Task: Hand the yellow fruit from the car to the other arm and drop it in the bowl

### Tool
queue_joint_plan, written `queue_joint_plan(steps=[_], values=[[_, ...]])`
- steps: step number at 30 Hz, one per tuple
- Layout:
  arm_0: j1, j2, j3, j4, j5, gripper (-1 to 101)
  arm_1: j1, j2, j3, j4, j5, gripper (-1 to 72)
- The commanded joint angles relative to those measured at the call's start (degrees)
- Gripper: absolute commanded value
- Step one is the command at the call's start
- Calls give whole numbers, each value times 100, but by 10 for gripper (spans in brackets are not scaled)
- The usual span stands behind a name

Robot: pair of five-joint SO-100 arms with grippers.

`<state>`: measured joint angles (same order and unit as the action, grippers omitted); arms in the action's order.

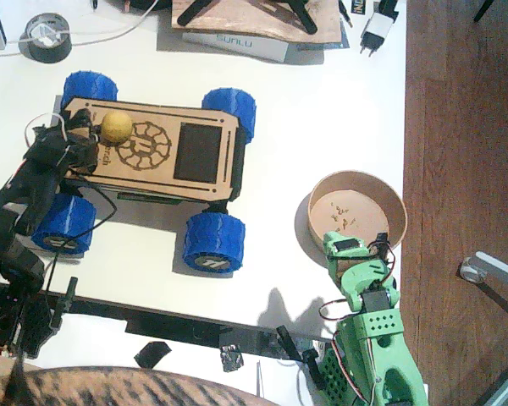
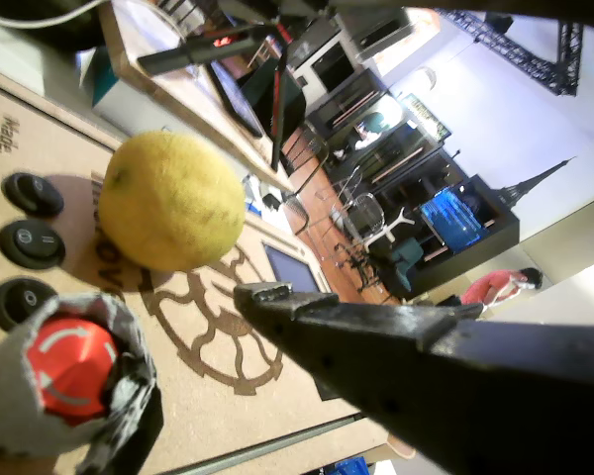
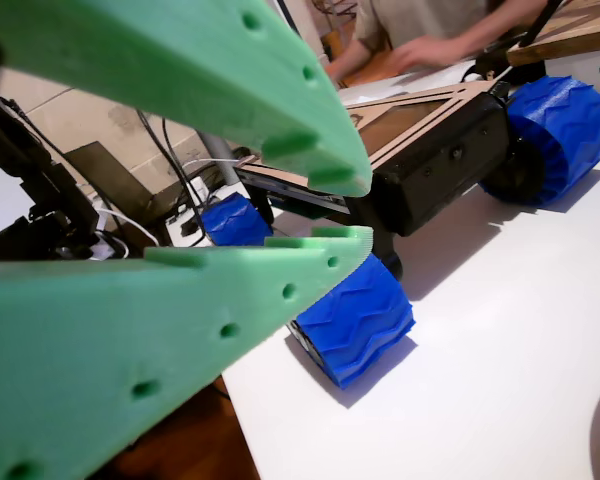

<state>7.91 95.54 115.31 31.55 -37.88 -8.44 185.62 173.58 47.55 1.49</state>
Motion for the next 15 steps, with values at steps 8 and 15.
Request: queue_joint_plan(steps=[8, 15], values=[[70, -149, -448, 0, 44, 339, 26, 44, -18, 26, -62, 1], [141, -396, -457, -229, 44, 341, 26, 44, -18, 26, -70, 1]])
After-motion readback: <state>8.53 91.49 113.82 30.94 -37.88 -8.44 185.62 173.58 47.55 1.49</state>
